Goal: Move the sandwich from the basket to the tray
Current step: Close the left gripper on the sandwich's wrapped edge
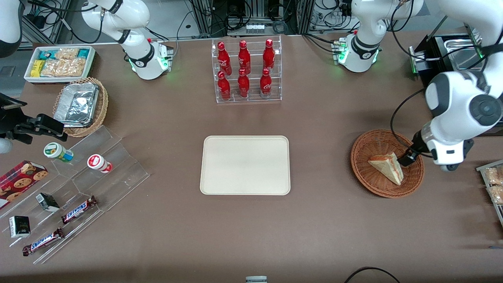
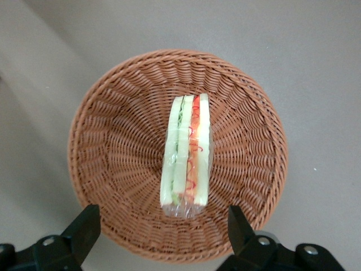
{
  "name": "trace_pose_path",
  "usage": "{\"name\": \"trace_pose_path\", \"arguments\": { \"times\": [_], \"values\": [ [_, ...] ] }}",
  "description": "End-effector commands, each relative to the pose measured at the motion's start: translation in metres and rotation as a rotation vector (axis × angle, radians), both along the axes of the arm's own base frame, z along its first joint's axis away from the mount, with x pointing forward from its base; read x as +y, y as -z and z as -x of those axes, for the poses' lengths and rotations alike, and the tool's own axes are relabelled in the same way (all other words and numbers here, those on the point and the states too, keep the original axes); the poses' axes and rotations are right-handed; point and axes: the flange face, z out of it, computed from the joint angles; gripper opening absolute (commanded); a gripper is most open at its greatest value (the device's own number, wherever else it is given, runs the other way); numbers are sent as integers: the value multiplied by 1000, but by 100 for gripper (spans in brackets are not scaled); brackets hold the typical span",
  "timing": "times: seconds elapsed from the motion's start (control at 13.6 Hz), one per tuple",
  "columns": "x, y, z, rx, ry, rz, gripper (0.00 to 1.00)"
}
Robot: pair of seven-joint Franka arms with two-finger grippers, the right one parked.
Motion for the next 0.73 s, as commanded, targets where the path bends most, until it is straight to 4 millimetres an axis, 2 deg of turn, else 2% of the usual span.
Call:
{"name": "trace_pose_path", "arguments": {
  "times": [0.0, 0.22, 0.66],
  "values": [
    [-2, 30, 6, -8, -20, 6, 100],
    [4, 55, 12, -49, -35, 8, 100],
    [-1, 81, 21, -42, -49, 14, 100]
  ]
}}
